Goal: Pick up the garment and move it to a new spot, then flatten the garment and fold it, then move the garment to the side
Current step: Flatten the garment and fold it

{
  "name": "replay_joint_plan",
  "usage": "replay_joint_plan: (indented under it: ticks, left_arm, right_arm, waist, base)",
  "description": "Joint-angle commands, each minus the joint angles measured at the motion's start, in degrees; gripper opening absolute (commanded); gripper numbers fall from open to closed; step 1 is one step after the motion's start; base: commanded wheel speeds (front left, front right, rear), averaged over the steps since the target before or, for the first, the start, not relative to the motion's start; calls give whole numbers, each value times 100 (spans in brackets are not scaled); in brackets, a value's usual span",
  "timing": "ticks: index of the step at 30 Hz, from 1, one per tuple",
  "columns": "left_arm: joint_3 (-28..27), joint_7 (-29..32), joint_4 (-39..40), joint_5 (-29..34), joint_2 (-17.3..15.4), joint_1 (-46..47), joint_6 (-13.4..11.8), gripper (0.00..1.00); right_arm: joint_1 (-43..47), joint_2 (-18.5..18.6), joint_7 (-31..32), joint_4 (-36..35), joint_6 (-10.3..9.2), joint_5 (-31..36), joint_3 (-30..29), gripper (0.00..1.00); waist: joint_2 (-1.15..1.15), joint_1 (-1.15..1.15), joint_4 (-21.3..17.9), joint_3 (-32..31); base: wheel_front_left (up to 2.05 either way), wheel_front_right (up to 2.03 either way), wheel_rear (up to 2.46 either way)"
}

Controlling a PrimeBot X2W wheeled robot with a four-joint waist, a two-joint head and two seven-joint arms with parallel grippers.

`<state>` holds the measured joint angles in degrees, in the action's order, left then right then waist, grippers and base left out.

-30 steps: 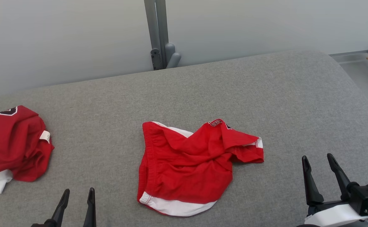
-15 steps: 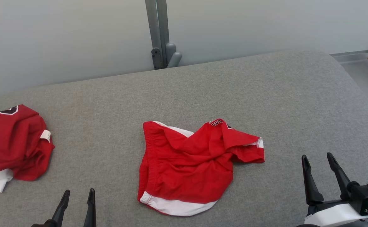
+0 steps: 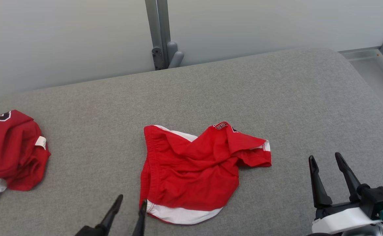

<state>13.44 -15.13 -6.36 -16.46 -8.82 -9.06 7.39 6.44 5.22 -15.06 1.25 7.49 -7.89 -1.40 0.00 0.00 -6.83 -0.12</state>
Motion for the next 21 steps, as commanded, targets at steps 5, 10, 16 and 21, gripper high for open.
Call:
replay_joint_plan:
  ticks: [5, 10, 16, 21]
  left_arm:
    - [1036, 228, -861, -371, -396, 566, 11, 100]
    - [1346, 448, -1478, -544, -473, 1104, 10, 100]
    - [1689, 783, -2325, -803, -558, 1569, 10, 75]
    - [1897, 914, -2595, -1116, -598, 1616, 12, 0]
  right_arm:
    - [-111, -4, -18, -99, 0, -62, 71, 100]
    - [-200, -14, -18, -98, 0, -67, 134, 100]
    - [-266, -40, -18, -44, 0, -97, 192, 100]
    - [-213, -68, -18, -24, 0, -112, 149, 100]
  waist:
    - [0, 0, -163, 160]
    - [0, 0, -259, 299]
    - [0, 0, -486, 347]
    - [0, 0, -607, 311]
  base:
    - [0, 0, 0]
    - [0, 0, 0]
    - [0, 0, 0]
    - [0, 0, 0]
